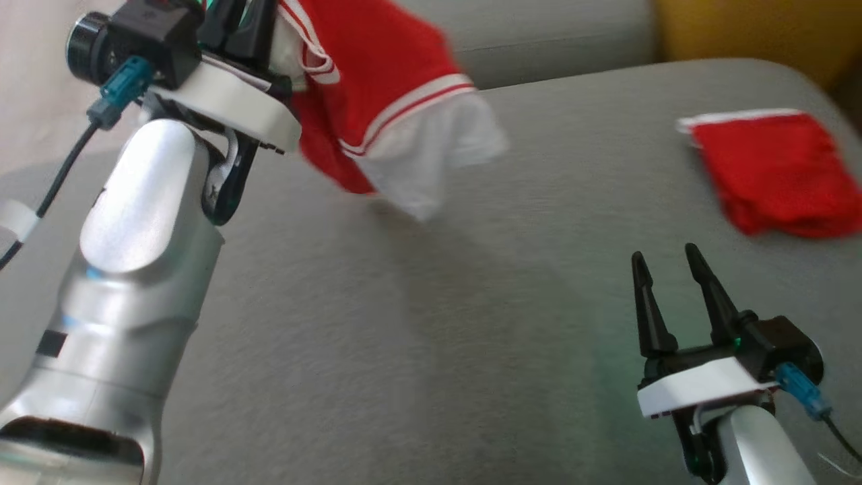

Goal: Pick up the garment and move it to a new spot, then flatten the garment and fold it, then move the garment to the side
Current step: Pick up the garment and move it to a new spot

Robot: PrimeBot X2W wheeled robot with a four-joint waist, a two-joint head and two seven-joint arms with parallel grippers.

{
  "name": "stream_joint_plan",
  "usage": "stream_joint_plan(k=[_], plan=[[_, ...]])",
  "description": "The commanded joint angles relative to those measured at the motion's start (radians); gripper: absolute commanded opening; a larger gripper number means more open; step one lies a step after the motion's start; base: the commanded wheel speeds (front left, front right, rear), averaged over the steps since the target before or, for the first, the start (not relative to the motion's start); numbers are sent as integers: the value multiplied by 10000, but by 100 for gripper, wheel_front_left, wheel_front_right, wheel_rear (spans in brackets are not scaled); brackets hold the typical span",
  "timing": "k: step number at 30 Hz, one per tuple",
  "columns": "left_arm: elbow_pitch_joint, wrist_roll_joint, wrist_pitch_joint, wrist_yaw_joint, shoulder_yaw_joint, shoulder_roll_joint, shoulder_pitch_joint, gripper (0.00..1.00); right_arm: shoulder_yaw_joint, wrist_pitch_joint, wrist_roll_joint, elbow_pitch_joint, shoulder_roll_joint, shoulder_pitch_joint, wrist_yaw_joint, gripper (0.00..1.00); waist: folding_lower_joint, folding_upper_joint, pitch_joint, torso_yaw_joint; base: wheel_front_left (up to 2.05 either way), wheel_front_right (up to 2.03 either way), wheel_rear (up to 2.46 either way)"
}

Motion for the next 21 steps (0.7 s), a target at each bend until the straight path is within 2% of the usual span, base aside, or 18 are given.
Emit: stream_joint_plan(k=[1,7,13,14,15,16,21], plan=[[-465,-73,134,22,225,394,-248,0,263,-28,117,-363,71,-197,-7,100,2,-1,-313,-1140,0,0,0],[-900,-185,693,158,-78,381,708,0,449,-28,288,-503,121,-382,-7,100,2,-1,208,-2139,0,0,0],[15,-87,340,286,-593,168,2061,0,836,-28,797,-642,133,-660,-7,100,2,-1,1053,-2538,0,0,0],[312,-153,192,330,-591,78,2266,7,903,-28,862,-651,134,-720,-7,100,2,-1,1179,-2550,0,0,0],[606,-231,21,364,-571,-18,2440,64,975,-28,912,-651,134,-768,-7,100,2,-1,1295,-2543,0,0,0],[869,-227,-223,394,-581,-68,2551,100,1050,-28,947,-652,135,-821,-7,100,2,-1,1398,-2530,0,0,0],[1629,-221,-1037,653,-479,-316,2856,100,1167,-28,1015,-633,135,-956,-7,100,2,-1,1578,-2294,0,0,0]])
